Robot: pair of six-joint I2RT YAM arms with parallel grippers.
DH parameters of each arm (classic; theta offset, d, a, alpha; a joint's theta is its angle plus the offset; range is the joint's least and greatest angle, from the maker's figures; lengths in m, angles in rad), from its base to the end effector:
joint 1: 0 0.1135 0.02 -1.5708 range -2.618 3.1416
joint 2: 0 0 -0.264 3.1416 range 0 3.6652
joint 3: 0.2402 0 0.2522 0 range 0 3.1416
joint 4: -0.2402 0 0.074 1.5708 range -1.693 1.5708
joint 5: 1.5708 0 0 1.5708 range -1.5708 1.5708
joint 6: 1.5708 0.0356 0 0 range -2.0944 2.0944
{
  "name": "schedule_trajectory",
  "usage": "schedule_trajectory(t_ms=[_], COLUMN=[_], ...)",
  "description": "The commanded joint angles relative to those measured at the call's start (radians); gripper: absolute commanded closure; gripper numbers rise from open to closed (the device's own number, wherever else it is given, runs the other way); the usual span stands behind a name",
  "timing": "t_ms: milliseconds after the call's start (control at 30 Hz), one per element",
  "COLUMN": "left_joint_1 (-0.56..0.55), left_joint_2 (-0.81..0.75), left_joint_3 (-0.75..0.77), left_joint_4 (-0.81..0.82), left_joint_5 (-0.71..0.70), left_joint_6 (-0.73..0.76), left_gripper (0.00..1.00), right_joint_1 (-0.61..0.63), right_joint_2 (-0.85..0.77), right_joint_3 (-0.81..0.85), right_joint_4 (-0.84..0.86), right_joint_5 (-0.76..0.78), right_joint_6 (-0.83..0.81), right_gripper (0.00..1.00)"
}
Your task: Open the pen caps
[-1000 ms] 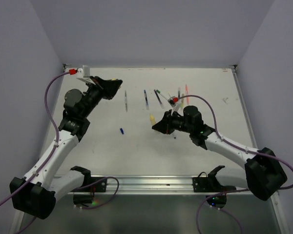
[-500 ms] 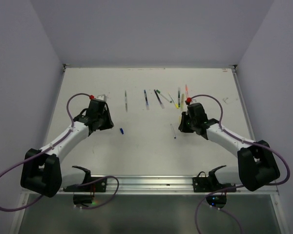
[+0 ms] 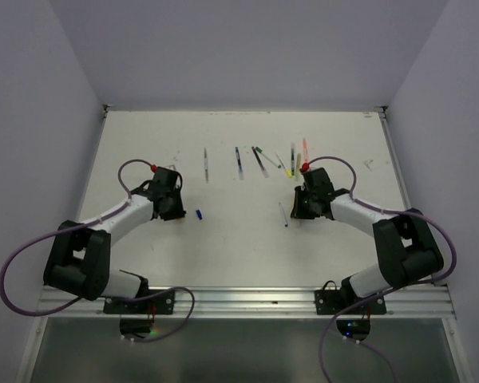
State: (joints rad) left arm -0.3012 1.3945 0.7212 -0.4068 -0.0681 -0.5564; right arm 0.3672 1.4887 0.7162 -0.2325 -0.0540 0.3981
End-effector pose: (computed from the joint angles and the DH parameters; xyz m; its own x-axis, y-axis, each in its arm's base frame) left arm 0.2435 -0.0731 0.1710 -0.8554 -0.2860 -0.4319 -0.2195 0.9553 -0.1979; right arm 0.2554 0.1003 0.1561 -0.8757 0.0779 -0.4765 -0.0499 0.9670 0.2498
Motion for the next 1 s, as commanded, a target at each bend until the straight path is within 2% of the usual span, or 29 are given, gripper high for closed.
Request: schedule_trajectory(t_ms=[0,100,200,333,400,567,733,800,967], left_joint_1=[0.005,0.005,0.007,0.007,0.007,0.007,0.007,0.007,0.007], left_joint_2=[0.021,0.046,0.052,0.047,0.035,-0.024,-0.084,-0.1,-0.059], left_joint_3=[-0.019,-0.025,-0.035,-0.029,-0.029,-0.014,0.072,0.101,0.198], left_joint_4=[0.068,0.083,0.103,0.102,0.094,0.066,0.019,0.011,0.039], left_joint_5=[-0.036,-0.035,-0.019,-0.019,-0.025,-0.041,-0.044,-0.041,-0.039], left_joint_6=[-0.03,-0.03,-0.036,-0.037,-0.037,-0.045,-0.036,-0.031,-0.02], left_gripper=[0.74,0.7,0.66,0.51,0.47,0.25,0.05,0.03,0.03], right_joint_1=[-0.001,-0.001,-0.001,-0.001,-0.001,-0.001,0.006,0.015,0.071], right_joint_2=[0.015,0.01,-0.002,-0.028,-0.042,-0.117,-0.186,-0.205,-0.18], right_joint_3=[0.025,0.02,0.017,0.017,0.016,0.037,0.084,0.111,0.176], right_joint_4=[0.027,0.032,0.035,0.036,0.035,0.006,-0.01,-0.002,0.053], right_joint_5=[-0.044,-0.053,-0.059,-0.061,-0.061,-0.053,-0.05,-0.05,-0.027], right_joint_6=[-0.019,-0.019,-0.018,-0.013,-0.01,-0.005,-0.008,-0.007,-0.005], right_gripper=[0.89,0.84,0.72,0.54,0.49,0.3,0.2,0.16,0.13])
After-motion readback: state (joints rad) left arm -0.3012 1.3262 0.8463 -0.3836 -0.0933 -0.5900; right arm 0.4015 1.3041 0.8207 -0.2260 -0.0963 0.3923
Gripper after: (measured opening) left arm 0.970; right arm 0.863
